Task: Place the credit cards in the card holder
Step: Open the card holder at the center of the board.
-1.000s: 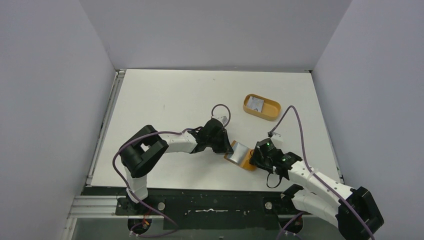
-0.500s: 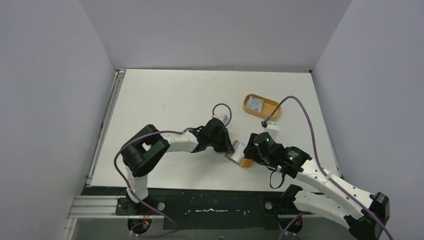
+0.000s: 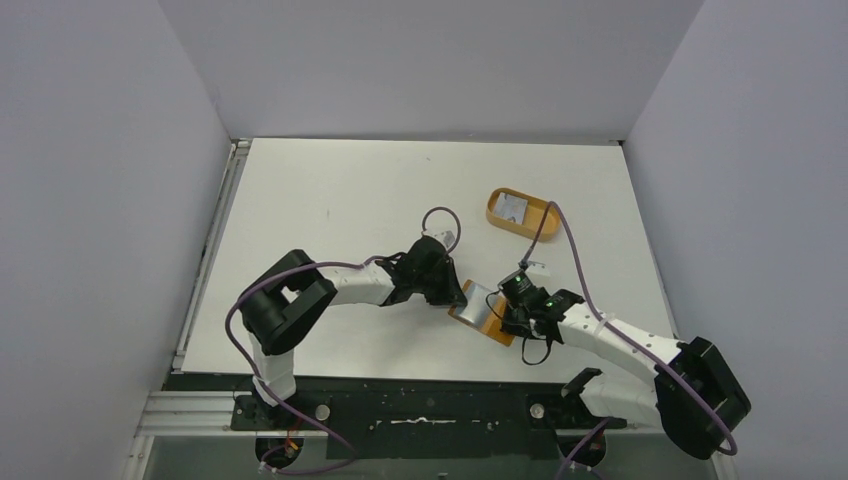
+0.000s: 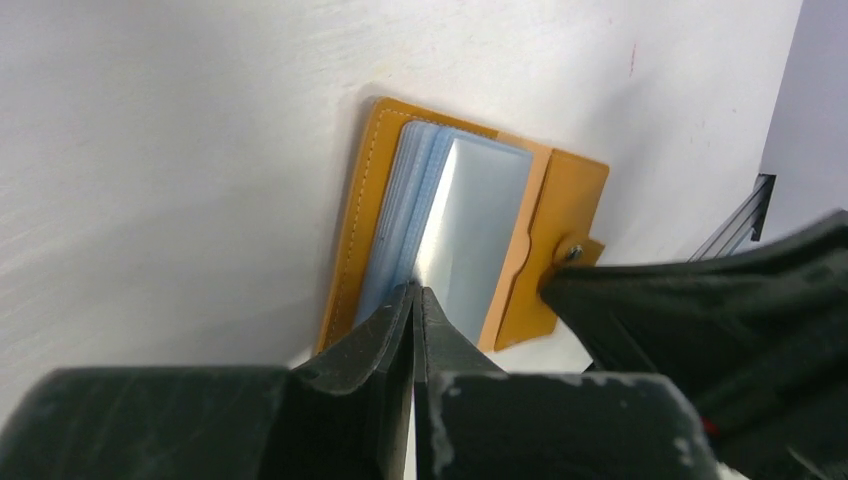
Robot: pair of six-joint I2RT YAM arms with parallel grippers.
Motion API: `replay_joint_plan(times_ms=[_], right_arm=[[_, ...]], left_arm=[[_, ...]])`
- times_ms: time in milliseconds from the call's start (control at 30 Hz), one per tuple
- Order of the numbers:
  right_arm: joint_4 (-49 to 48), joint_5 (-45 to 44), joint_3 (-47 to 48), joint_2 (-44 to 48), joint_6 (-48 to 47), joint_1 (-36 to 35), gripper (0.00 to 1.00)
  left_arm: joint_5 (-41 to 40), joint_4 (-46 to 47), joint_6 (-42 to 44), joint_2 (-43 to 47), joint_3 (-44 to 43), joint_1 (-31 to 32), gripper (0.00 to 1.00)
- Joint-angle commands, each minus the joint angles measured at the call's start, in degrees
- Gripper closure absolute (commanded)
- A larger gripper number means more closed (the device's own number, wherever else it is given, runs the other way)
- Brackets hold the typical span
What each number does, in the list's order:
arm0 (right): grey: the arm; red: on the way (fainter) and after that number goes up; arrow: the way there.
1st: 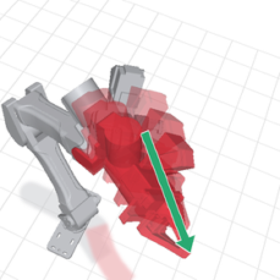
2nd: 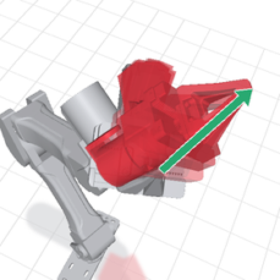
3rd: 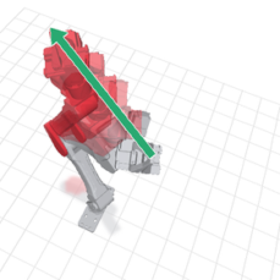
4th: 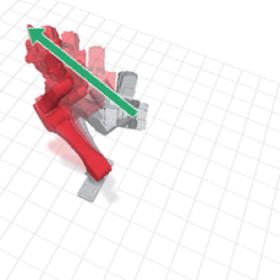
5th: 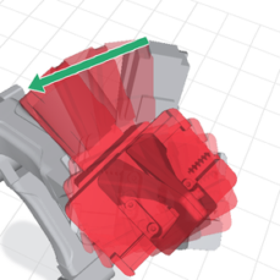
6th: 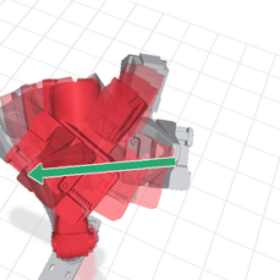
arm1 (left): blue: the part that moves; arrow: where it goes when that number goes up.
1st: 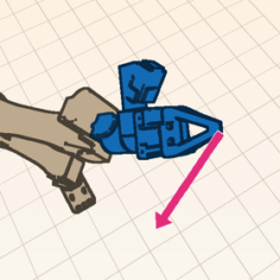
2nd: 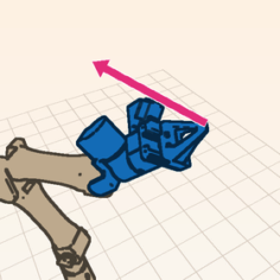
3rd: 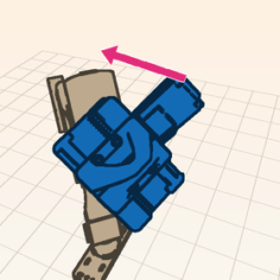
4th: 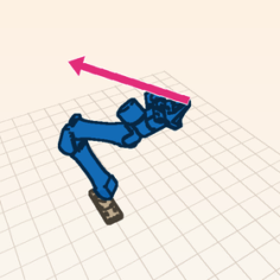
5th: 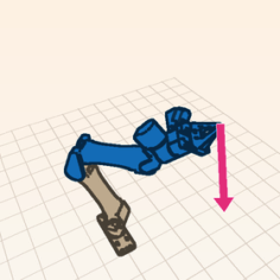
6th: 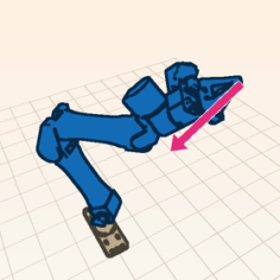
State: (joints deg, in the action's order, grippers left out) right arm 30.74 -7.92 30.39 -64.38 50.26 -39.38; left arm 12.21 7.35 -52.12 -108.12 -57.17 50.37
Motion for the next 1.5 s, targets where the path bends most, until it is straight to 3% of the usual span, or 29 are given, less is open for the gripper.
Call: replay_joint_plan(times_ms=[0,167,367,600,900,1467], right_arm=[[-5.85,1.1,-1.95,-2.02,-1.89,3.6,0.83],[-10.88,2.45,-3.38,-6.73,-2.75,4.69,0.83],[-16.02,4.35,-3.88,-11.84,-4.79,5.66,0.82],[-19.02,5.75,-2.21,-17.24,-7.17,5.83,0.82],[-20.02,6.86,-0.43,-21.02,-7.8,5.85,0.82],[-21.02,7.46,-0.07,-22.59,-8.31,5.99,0.81]], left_arm=[[-0.65,-2.16,1.04,4.54,2.41,-1.43,0.93],[0.74,-4.09,1.83,9.71,2.94,-2.18,0.58],[-2.83,-6.97,2.23,17.2,6.72,-3.28,0.4],[-1.21,-3.85,2.51,17.22,9.96,-8.02,0.38],[1.32,-3.2,5.2,13.12,4.67,-8.12,0.38],[-1.48,-8.19,6.8,6.5,-0.96,-8.1,0.38]])
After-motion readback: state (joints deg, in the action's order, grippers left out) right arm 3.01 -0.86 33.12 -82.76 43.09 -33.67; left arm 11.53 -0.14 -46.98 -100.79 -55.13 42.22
